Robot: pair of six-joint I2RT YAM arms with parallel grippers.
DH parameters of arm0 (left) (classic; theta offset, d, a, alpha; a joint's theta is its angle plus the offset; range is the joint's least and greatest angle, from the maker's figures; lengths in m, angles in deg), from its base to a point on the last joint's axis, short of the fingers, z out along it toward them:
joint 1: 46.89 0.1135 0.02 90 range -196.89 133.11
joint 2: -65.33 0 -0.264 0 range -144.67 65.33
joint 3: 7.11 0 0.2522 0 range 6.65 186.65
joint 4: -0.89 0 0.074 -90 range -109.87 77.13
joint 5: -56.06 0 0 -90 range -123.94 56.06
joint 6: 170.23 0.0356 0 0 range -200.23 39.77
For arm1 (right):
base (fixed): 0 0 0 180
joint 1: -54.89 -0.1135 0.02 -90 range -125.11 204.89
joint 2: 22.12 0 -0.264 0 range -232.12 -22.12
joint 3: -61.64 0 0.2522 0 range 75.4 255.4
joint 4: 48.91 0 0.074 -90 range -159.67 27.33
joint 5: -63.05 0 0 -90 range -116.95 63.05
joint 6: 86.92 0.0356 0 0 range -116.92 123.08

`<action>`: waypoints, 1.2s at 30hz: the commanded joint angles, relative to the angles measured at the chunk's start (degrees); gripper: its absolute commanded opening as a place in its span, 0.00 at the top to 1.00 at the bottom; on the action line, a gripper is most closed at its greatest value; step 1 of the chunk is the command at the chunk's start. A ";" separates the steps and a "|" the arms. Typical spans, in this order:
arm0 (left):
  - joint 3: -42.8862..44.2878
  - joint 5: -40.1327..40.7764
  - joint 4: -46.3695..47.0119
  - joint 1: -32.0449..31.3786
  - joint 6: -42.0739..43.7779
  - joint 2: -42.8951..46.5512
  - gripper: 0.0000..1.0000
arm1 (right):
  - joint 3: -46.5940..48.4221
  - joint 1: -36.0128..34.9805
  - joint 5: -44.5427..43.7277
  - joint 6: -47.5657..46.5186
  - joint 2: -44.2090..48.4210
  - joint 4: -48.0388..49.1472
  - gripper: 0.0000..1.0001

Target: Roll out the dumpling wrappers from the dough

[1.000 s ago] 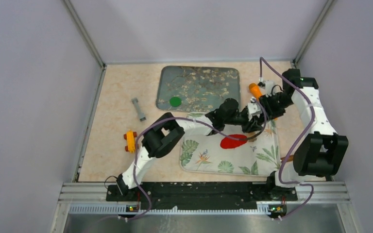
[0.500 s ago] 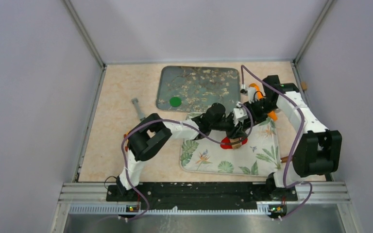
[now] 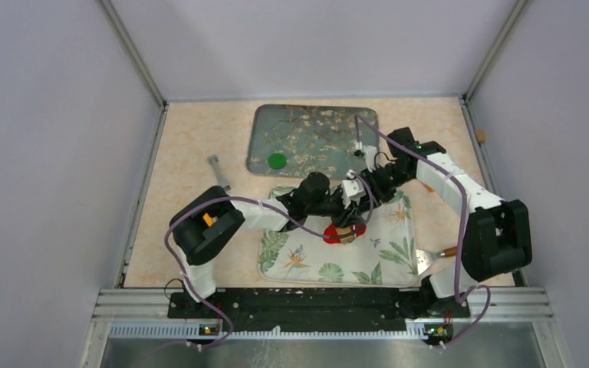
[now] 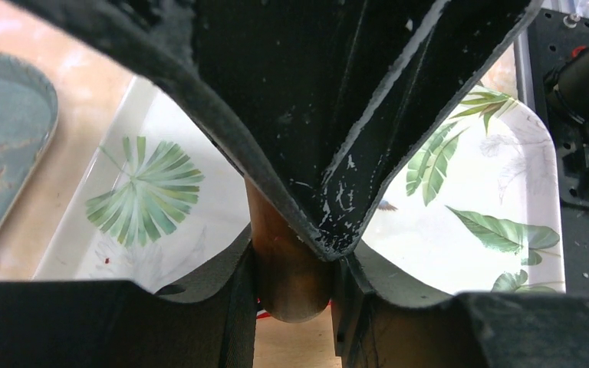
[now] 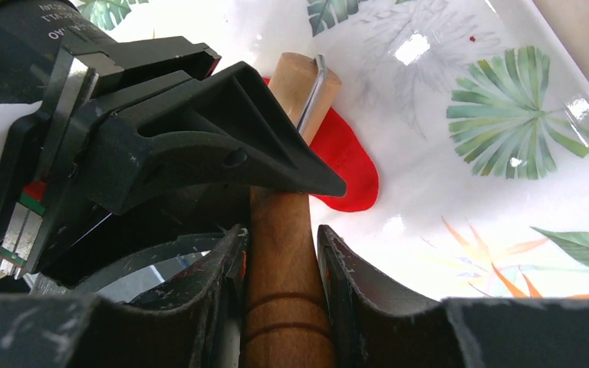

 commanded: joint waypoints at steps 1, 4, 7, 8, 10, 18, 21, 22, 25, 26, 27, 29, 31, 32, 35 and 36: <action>-3.24 1.80 -7.33 1.65 0.89 3.52 1.00 | -0.62 -5.52 -4.79 0.07 -4.48 2.79 1.00; -0.98 1.21 -11.25 3.24 1.91 7.04 1.00 | 6.50 -6.20 -2.16 2.76 -4.71 0.49 1.00; 2.51 0.84 -12.94 3.74 2.95 11.23 1.00 | 14.47 -6.19 -0.27 4.33 -3.25 -2.53 1.00; 3.59 0.57 -13.21 3.75 2.89 11.92 1.00 | 16.89 -6.23 0.41 4.39 -3.02 -3.81 1.00; 5.67 -0.40 -13.94 3.75 2.18 12.65 1.00 | 20.09 -6.20 1.33 4.23 -2.39 -5.98 1.00; 1.41 -1.26 -15.43 3.66 1.65 12.99 1.00 | 13.89 -6.43 2.33 2.85 -2.20 -4.74 1.00; -1.89 -1.11 -14.32 3.66 2.56 12.84 1.00 | 11.42 -7.54 2.40 0.58 -2.76 -3.46 1.00; -2.82 -1.07 -13.65 3.66 2.94 12.64 1.00 | 10.55 -7.97 2.18 -0.10 -2.85 -2.79 1.00; -5.19 -0.62 -11.74 3.66 4.15 11.77 1.00 | 7.25 -9.02 1.93 -1.24 -2.67 0.15 1.00; -5.98 -0.30 -11.08 3.66 4.35 11.33 1.00 | 6.04 -9.70 1.84 -1.45 -2.65 1.34 1.00; -6.92 -0.04 -10.76 3.66 4.68 11.01 1.00 | 4.84 -10.38 1.71 -1.67 -2.60 2.40 1.00; -9.05 0.39 -10.56 3.63 5.79 10.87 1.00 | 2.10 -12.41 0.69 -1.93 -2.54 5.13 1.00; -11.65 1.26 -10.23 3.65 6.96 10.89 1.00 | -1.10 -14.61 -1.13 -1.65 -2.70 8.23 1.00; -12.82 1.61 -10.24 3.66 7.57 11.00 1.00 | -2.21 -15.51 -1.56 -1.22 -2.97 9.72 1.00; -15.66 3.10 -10.38 3.65 8.49 11.43 1.00 | -4.55 -17.39 -2.85 0.15 -4.47 14.32 1.00; -16.19 4.01 -10.71 3.78 8.24 11.55 1.00 | -5.07 -17.84 -3.17 0.70 -4.97 15.97 1.00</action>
